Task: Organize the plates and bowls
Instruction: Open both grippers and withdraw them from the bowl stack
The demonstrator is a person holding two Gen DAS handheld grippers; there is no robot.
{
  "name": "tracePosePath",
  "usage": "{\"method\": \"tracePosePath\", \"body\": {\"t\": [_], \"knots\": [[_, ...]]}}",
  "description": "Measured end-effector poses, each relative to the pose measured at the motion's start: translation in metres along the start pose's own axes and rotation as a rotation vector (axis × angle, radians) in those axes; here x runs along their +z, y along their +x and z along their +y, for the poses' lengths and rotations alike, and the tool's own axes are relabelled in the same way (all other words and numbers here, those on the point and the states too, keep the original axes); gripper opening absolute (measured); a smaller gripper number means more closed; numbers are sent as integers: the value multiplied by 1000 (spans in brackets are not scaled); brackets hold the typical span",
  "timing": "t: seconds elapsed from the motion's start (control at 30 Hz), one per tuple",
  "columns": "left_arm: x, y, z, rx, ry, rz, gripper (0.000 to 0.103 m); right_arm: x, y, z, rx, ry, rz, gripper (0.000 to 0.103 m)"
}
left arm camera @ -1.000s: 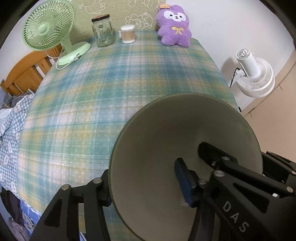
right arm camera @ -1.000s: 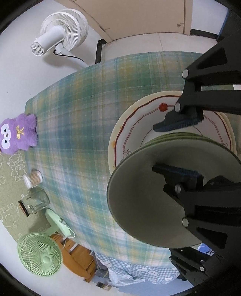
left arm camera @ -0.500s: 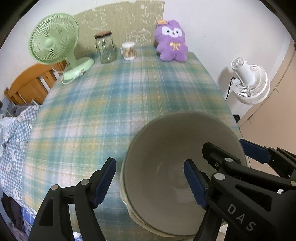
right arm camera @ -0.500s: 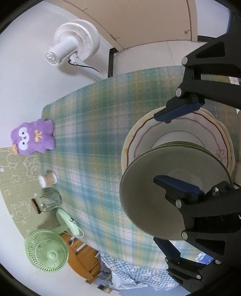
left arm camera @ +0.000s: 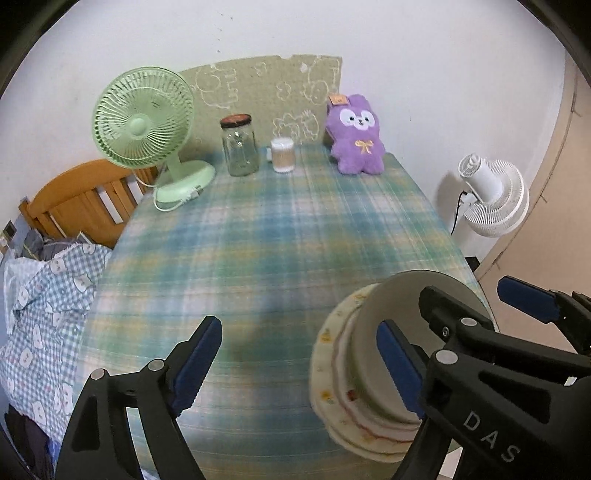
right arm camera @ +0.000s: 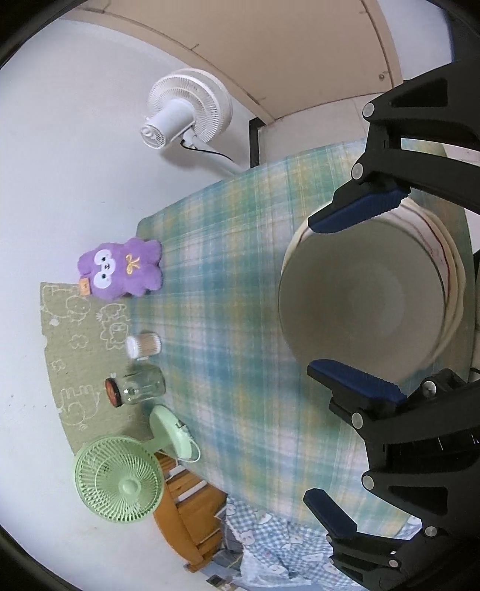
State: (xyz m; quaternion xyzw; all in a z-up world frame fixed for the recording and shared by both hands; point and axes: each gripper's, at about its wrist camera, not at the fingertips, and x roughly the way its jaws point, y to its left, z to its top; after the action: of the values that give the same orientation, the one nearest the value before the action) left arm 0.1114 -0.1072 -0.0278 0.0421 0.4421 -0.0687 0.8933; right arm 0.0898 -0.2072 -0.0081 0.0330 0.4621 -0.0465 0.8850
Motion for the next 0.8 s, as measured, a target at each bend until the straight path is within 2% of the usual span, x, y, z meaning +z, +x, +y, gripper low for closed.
{"method": "tracePosePath", "body": {"t": [0.17, 0.43, 0.67, 0.8], "knots": [[2, -15, 36, -12, 3, -40, 90, -2, -18, 37, -18, 8, -56, 74], [-1, -35, 96, -21, 30, -127, 98, -9, -39, 92, -57, 46, -142, 81], [-11, -38, 135, -35, 69, -161, 102, -23, -47, 126, -80, 72, -191, 82], [-22, -37, 157, -26, 50, -171, 102, -36, -49, 136, -72, 87, -215, 83]]}}
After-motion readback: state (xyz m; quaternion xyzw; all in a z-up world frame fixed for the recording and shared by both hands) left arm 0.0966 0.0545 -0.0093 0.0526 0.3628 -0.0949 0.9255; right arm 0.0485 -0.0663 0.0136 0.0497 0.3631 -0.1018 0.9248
